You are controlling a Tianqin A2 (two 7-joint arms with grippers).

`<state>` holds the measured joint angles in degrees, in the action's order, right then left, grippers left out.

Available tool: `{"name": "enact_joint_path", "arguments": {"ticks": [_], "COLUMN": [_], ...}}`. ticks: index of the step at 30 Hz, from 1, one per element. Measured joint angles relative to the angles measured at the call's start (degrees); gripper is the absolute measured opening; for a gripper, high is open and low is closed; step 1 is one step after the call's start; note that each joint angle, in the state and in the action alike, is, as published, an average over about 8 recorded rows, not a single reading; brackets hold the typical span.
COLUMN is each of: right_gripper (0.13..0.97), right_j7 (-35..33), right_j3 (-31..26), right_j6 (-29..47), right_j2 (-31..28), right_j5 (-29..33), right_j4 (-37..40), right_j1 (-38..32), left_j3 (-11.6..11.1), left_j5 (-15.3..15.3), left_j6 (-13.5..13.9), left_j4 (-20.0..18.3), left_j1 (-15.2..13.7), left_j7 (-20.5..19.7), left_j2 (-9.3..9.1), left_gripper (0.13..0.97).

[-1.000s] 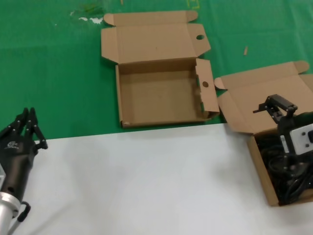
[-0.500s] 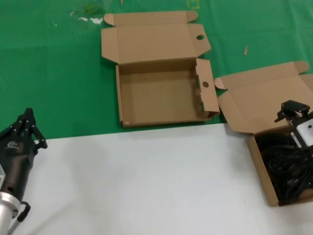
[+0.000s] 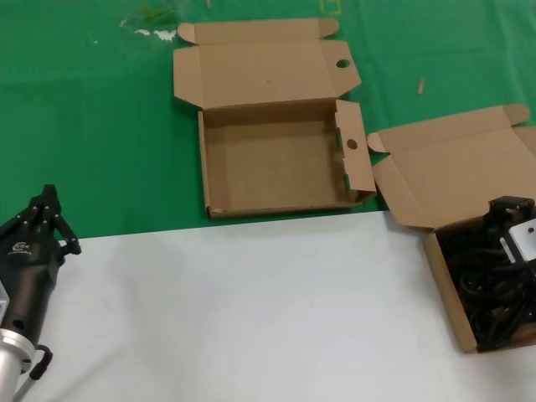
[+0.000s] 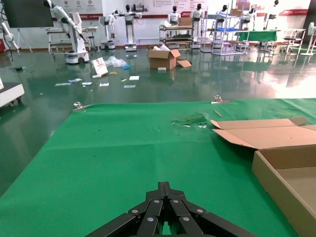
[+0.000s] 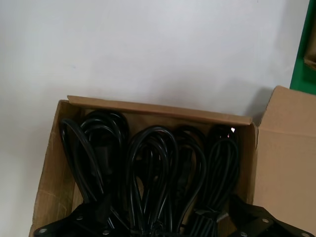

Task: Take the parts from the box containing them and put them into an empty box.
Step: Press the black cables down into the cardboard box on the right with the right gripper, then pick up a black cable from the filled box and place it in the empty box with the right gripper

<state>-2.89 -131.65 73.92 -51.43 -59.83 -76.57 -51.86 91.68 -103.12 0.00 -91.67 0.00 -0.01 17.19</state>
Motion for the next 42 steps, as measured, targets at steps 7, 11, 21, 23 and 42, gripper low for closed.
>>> {"name": "enact_joint_path", "arguments": {"ticks": [7,11,21,23,42], "right_gripper": [0.747,0.688,0.499,0.472,0.208], "right_j7": [-0.6,-0.8,-0.7,-0.7,7.8], "right_j3": [2.4,3.6,5.9,6.3,10.9], "right_j6": [-0.2,-0.2,-0.2,0.0,8.6], "right_j2": [0.5,0.8,0.8,0.7,-1.6], "right_j5": [0.9,1.2,1.6,1.6,-1.7], "right_j4": [0.4,0.3,-0.7,-0.9,-10.4], "right_j1": [1.3,2.0,3.9,4.1,1.9], "left_j3": [0.0,0.0,0.0,0.0,0.0], "left_j5": [0.0,0.0,0.0,0.0,0.0], "left_j6": [0.0,0.0,0.0,0.0,0.0], "left_j4": [0.0,0.0,0.0,0.0,0.0], "left_j1": [0.0,0.0,0.0,0.0,0.0], "left_j7": [0.0,0.0,0.0,0.0,0.0], "left_j2": [0.00,0.00,0.00,0.00,0.00], "left_gripper": [0.140,0.140,0.140,0.140,0.140]}}
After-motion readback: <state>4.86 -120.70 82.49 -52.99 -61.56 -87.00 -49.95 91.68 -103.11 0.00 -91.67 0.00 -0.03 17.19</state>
